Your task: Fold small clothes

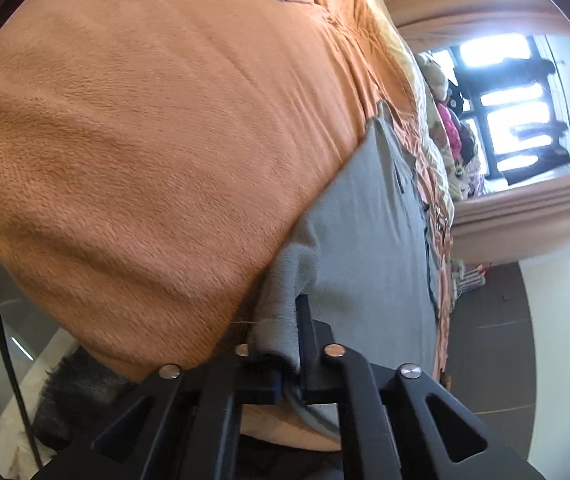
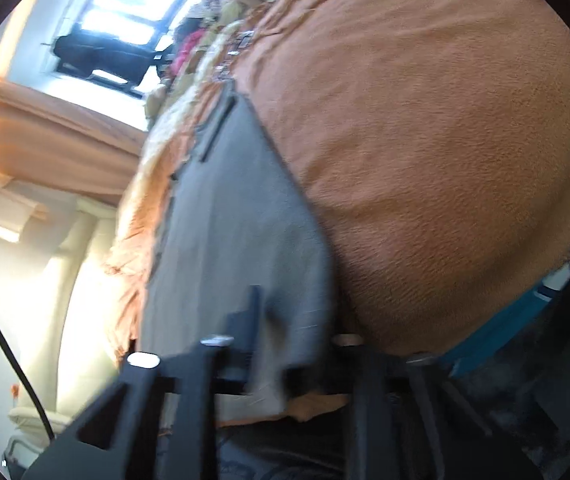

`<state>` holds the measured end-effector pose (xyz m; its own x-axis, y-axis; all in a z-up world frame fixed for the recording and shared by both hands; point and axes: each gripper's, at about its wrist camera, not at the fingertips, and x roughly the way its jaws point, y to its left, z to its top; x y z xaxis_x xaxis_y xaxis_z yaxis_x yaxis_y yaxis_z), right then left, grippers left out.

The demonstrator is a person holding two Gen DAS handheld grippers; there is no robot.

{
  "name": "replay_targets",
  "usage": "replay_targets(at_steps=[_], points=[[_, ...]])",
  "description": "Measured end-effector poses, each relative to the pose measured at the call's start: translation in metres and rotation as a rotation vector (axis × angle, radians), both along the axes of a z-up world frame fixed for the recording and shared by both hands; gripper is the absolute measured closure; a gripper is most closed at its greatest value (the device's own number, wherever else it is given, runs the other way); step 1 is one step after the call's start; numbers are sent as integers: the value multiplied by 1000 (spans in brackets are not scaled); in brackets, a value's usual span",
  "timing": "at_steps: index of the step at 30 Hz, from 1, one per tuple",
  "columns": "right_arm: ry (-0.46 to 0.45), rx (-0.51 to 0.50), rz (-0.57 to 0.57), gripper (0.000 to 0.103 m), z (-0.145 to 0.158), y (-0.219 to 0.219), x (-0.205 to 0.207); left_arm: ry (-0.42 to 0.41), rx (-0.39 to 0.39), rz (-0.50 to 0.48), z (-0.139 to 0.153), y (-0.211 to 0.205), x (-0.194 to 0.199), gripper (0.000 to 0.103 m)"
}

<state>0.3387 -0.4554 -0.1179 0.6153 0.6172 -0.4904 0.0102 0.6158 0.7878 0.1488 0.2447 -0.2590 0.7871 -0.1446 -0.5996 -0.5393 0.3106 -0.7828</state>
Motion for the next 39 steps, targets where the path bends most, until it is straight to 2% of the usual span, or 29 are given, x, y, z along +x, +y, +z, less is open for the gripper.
replay_targets(at_steps=[4, 11, 20, 39], points=[[-20, -38, -21, 103, 16, -1, -3, 8, 47, 0, 13, 4, -7, 100], [-92, -33, -13, 103, 50, -4, -29, -66, 84, 8, 44, 3, -16, 101], [-179, -7, 17, 103, 53, -13, -61, -160, 129, 23, 88, -3, -57, 101], [-284, 39, 81, 103, 58, -51, -143, -278, 141, 13, 132, -40, -181, 101]])
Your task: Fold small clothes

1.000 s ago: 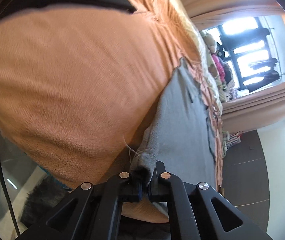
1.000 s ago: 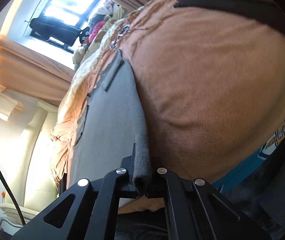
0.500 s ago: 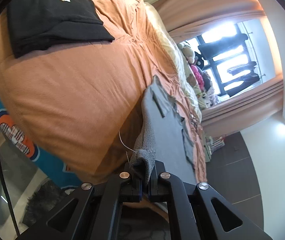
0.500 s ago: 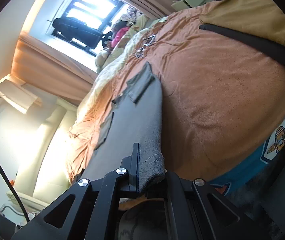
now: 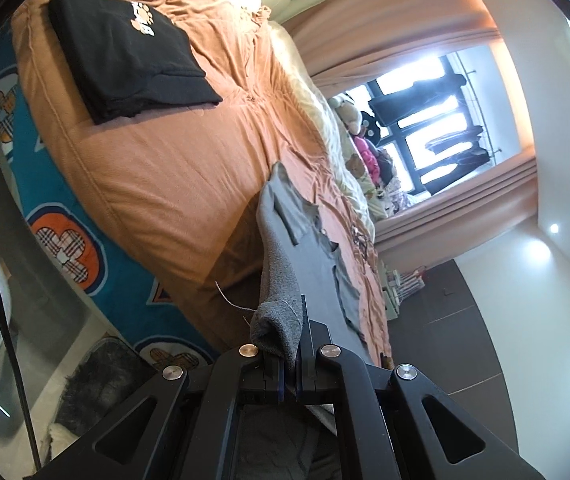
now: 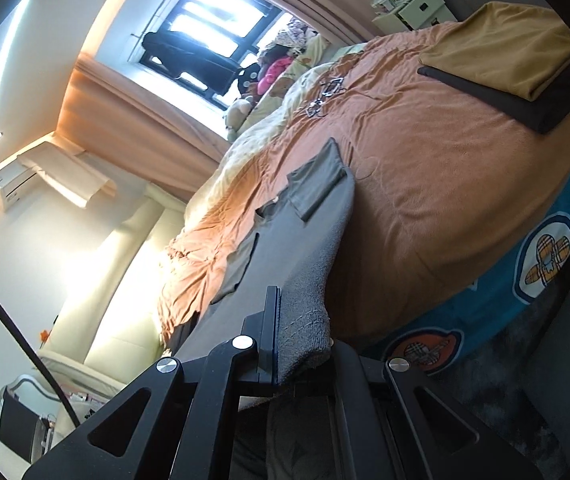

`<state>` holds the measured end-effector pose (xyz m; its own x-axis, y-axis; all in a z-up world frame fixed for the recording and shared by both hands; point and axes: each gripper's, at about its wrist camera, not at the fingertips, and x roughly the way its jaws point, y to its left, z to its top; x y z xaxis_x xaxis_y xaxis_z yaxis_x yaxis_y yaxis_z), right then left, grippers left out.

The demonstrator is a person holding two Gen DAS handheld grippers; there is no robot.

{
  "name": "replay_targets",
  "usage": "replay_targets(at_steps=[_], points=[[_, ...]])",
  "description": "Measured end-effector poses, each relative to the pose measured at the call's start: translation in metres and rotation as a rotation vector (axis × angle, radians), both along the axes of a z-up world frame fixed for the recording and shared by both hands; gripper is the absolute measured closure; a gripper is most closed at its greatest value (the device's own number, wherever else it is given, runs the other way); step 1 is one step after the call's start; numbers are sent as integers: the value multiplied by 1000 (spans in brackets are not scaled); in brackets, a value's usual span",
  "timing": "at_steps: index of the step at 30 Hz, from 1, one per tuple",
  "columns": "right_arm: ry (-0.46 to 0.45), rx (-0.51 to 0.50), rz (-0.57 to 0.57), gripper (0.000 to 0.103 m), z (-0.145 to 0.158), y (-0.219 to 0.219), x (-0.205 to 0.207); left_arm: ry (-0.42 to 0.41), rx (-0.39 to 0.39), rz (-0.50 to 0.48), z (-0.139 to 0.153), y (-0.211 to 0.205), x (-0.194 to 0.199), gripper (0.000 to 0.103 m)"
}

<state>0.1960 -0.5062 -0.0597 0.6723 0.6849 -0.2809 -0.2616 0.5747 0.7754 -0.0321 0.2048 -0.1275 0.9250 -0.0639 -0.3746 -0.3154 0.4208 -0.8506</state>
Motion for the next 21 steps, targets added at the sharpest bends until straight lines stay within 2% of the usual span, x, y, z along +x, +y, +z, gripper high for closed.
replay_targets(at_steps=[5, 13, 17, 21], points=[[-18, 14, 3, 103, -1, -9, -12, -33, -7, -2, 5, -5, -28, 101], [-46, 24, 12, 103, -1, -19, -22, -94, -14, -5, 16, -10, -52, 101], [-65, 39, 12, 103, -2, -24, -16, -117, 2, -8, 27, -9, -51, 101], [-73, 36, 13, 103, -1, -20, 8, -121, 9, -3, 34, -5, -36, 101]])
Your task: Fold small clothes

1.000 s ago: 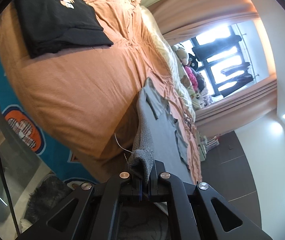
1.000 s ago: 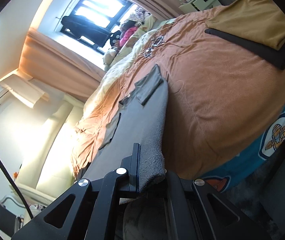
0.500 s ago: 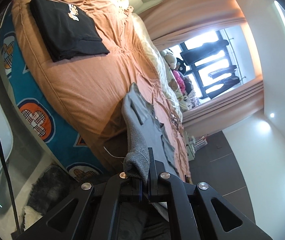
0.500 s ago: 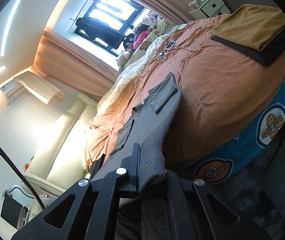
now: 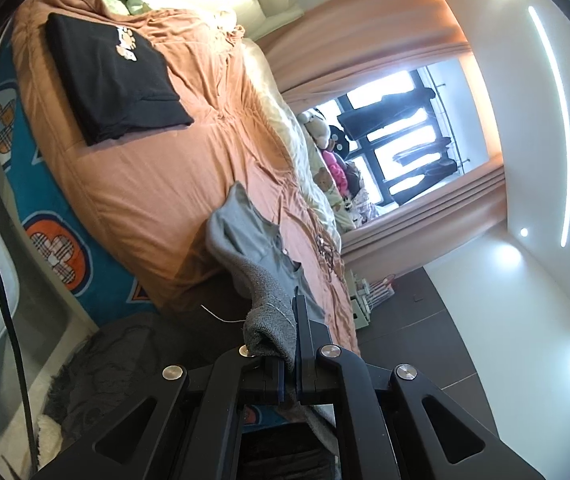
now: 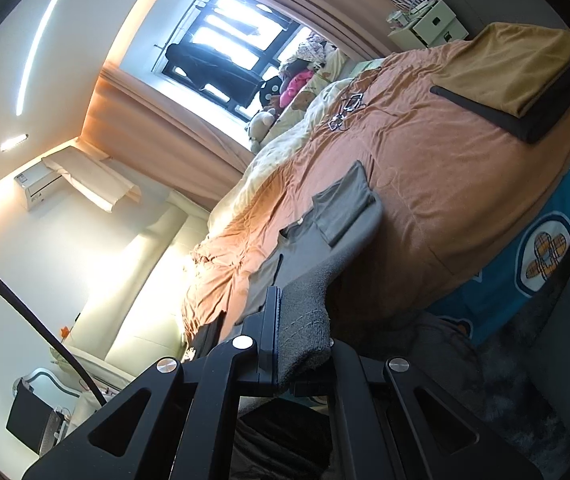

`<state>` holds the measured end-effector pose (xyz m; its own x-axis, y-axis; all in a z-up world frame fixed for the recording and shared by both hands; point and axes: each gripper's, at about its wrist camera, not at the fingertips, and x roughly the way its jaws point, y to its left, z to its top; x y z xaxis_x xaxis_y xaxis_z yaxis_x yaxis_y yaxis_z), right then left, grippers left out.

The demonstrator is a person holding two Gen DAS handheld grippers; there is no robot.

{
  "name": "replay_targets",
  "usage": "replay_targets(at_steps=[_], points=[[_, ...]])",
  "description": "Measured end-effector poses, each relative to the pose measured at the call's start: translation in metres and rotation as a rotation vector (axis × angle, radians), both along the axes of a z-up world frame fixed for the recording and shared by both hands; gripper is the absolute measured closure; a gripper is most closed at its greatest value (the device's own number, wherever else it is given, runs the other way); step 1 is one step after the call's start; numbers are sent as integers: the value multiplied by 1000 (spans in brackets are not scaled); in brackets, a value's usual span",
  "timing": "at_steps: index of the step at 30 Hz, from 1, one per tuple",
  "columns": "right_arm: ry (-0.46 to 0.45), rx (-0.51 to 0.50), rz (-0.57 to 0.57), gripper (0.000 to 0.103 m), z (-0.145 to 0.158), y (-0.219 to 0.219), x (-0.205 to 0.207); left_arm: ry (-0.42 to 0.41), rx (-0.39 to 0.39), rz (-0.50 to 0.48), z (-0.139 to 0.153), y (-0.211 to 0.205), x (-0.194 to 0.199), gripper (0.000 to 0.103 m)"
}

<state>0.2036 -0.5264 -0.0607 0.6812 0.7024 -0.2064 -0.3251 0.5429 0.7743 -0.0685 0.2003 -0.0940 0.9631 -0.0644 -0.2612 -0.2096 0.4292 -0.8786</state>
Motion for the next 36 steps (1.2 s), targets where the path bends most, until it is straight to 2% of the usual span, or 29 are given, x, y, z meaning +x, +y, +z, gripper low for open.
replay_targets(at_steps=[7, 16, 27, 32, 36], points=[[-34, -33, 13, 103, 11, 15, 51, -6, 2, 14, 11, 15, 38, 101], [-22, -59, 28, 103, 23, 39, 134, 24, 5, 25, 20, 40, 106, 101], [55, -122, 11, 103, 30, 94, 256, 166, 22, 8, 9, 83, 234, 101], [94, -152, -3, 103, 29, 118, 302, 231, 19, -4, -7, 100, 290, 101], [146, -170, -12, 103, 18, 136, 341, 294, 11, -16, -28, 110, 330, 101]])
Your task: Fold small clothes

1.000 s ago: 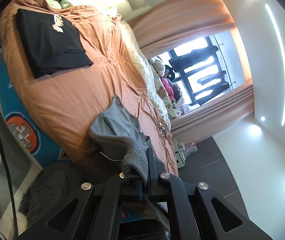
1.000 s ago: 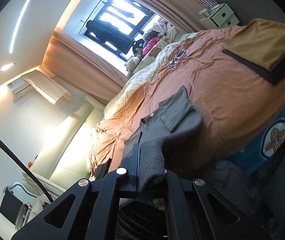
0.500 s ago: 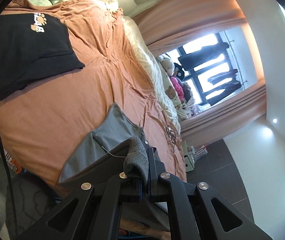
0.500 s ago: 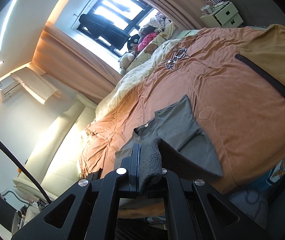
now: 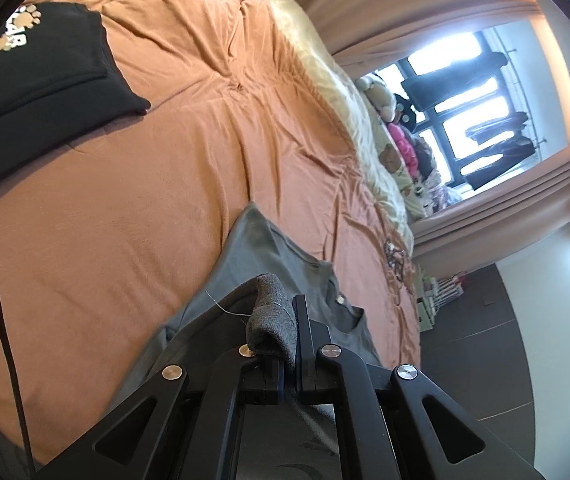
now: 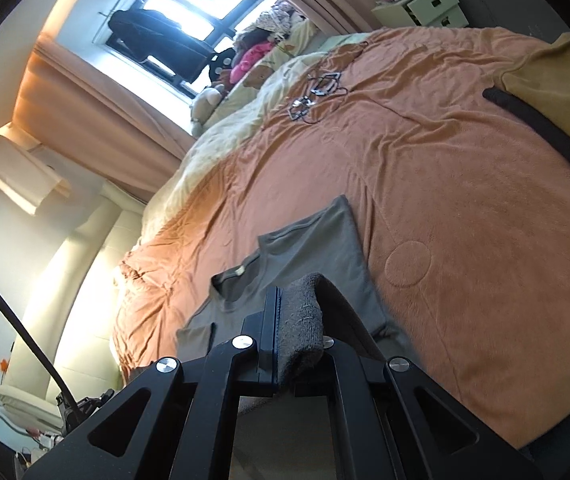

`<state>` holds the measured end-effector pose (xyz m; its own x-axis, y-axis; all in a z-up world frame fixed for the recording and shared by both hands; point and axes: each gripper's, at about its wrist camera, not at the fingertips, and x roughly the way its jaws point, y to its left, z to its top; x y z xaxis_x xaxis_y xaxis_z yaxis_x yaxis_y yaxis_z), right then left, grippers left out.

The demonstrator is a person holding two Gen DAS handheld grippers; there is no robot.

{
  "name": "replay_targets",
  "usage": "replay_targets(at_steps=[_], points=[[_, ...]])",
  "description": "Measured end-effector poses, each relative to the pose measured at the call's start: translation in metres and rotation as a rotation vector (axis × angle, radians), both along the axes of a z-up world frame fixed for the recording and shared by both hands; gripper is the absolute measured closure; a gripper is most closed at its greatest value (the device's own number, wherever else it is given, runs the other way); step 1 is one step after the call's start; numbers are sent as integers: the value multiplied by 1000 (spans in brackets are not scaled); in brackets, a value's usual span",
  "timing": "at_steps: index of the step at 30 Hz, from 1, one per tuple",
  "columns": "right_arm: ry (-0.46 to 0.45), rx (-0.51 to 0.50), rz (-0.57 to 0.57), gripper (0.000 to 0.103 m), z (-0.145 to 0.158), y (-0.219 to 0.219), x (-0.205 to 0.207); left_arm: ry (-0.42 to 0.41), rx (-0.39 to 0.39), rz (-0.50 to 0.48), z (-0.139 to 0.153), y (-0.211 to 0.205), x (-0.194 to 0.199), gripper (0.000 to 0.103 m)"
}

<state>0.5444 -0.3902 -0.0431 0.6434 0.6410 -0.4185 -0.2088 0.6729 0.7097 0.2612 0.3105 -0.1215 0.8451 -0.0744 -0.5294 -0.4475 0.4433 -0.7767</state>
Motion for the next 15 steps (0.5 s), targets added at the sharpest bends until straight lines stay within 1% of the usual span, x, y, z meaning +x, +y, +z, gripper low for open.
replay_targets(at_steps=[6, 11, 15], points=[[80, -2, -8, 103, -21, 18, 45, 103, 6, 5, -30, 12, 45, 101], [140, -5, 0, 103, -37, 36, 79, 157, 10, 16, -45, 22, 73, 100], [176, -26, -17, 103, -41, 44, 101, 212, 46, 4, -54, 26, 101, 100]])
